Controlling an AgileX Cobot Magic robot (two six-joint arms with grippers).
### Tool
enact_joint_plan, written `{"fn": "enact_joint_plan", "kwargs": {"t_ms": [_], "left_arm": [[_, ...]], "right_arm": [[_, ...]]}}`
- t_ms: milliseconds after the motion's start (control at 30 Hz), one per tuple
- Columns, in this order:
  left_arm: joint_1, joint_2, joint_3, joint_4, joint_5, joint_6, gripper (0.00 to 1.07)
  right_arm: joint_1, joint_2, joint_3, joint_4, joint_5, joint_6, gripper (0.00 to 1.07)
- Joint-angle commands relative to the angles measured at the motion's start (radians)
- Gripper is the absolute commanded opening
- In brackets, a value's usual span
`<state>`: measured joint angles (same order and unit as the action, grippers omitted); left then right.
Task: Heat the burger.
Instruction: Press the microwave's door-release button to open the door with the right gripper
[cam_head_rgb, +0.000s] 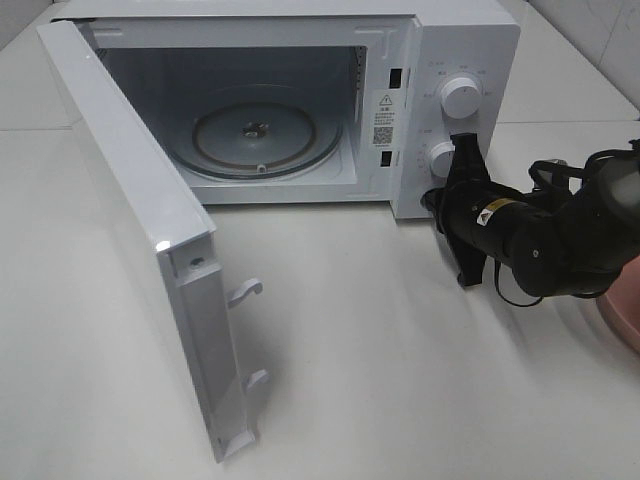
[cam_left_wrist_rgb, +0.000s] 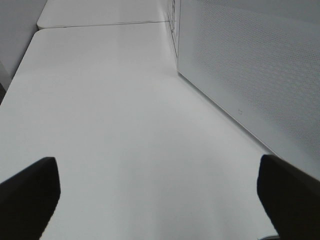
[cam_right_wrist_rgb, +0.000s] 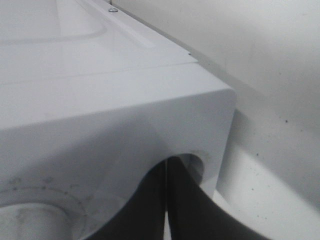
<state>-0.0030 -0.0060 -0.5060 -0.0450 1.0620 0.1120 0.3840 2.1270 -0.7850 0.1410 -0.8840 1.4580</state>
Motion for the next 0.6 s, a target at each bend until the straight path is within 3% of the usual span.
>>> {"fn": "enact_joint_plan", "kwargs": {"t_ms": [33, 600], "left_arm": [[-0.005, -0.018, 0.001, -0.009, -0.015, -0.002, 1.05], [-0.005, -0.018, 0.001, -0.009, -0.015, -0.002, 1.05]], "right_arm": [[-0.008, -0.025, -0.005, 0.008, -0.081, 0.007, 0.0], [-0.008, -0.046, 0.059, -0.024, -0.061, 0.029, 0.0]]}}
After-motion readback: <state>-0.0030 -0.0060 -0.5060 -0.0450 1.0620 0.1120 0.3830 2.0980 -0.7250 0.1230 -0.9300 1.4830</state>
